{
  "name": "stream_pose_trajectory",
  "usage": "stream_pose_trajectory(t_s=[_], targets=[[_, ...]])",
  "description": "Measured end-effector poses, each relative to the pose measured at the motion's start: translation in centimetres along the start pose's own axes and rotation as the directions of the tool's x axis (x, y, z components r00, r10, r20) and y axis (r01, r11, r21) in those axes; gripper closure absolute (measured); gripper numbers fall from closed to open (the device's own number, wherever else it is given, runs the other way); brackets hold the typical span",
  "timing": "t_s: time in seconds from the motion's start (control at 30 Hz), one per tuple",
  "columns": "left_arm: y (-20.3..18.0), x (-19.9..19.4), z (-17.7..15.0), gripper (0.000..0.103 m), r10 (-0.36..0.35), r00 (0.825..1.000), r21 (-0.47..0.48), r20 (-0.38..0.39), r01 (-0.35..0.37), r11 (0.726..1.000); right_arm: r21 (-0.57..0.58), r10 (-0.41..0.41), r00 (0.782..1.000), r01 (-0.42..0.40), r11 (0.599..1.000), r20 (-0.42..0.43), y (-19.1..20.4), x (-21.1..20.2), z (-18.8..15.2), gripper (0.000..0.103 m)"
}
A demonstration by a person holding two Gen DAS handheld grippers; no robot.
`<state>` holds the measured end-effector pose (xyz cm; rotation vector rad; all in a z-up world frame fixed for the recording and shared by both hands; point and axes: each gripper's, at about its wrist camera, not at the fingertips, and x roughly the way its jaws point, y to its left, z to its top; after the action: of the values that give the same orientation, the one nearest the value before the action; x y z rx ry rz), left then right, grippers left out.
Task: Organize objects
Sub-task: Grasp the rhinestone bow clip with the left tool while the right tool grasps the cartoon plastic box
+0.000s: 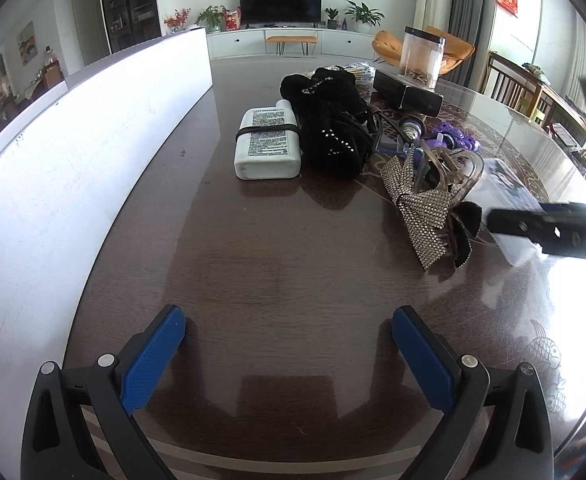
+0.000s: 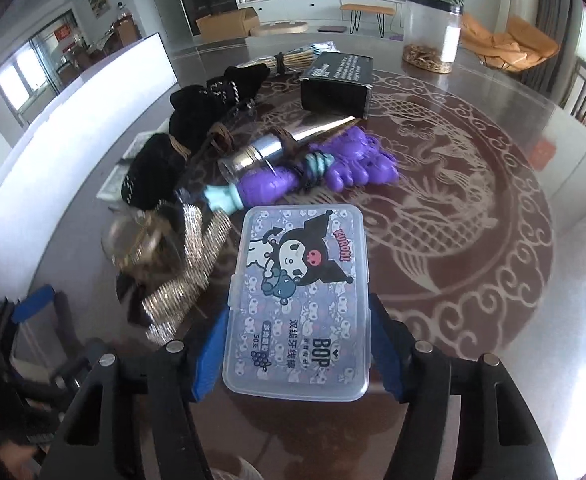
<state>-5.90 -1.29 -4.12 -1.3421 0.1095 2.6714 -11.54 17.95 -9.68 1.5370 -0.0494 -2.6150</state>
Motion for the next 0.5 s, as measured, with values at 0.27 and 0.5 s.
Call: stream_pose_trajectory(t_s=[0.27,0.5], targets=[[0.0,0.1,0.0,0.0,0.0,1.0,0.0,0.0,0.0,1.0,0.009,-0.095,0.995,0.094,0.995,0.017,-3.4,-1.7,-2.8,0.04],[0.0,0.1,0.1,0.0,0.0,1.0,0.0,0.0,0.0,1.0,0.025,-0.091,0.994,0.089,0.996,0.067,-4.0,-2.5,-4.2,0.019]])
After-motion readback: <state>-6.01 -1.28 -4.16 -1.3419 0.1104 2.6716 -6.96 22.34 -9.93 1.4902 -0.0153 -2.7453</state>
